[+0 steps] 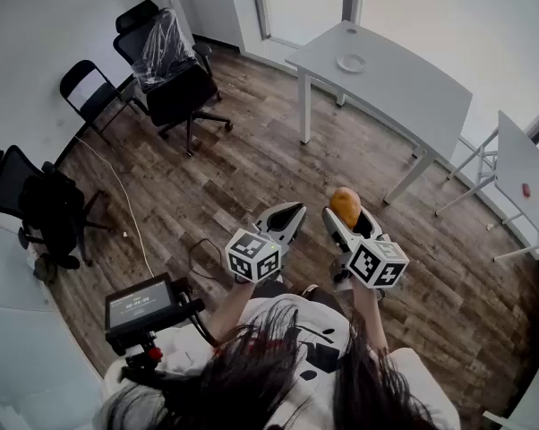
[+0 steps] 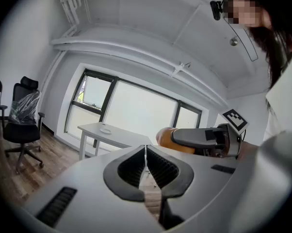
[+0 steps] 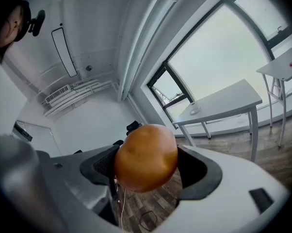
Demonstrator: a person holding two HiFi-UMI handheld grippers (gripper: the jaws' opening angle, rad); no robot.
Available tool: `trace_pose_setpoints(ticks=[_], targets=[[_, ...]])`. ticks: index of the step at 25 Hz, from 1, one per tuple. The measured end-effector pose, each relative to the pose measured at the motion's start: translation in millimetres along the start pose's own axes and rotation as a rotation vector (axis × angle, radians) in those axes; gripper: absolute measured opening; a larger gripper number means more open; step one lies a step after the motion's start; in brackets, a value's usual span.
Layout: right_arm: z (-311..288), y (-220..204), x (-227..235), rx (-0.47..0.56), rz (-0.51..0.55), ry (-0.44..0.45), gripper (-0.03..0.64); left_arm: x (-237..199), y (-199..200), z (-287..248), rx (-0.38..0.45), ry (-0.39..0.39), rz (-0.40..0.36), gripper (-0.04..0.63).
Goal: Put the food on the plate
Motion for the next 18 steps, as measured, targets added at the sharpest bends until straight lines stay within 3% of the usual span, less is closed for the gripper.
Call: trace_pose_setpoints(ticks=[11, 18], targets=[[17, 3, 21, 0.024, 0.041, -0.041, 0.380, 24, -7, -21, -0.034, -0.039, -0.034, 0.006], [22, -4, 36, 0.014, 0.008, -0.047, 0.380, 32, -14, -36, -0.071, -0.031, -0.054, 0.006]])
Point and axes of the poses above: the fingertips, and each gripper's own axes: z backward along the fingers, x to its right, y out of its top, the point moved 1 cm from there along z, backward along the fingers
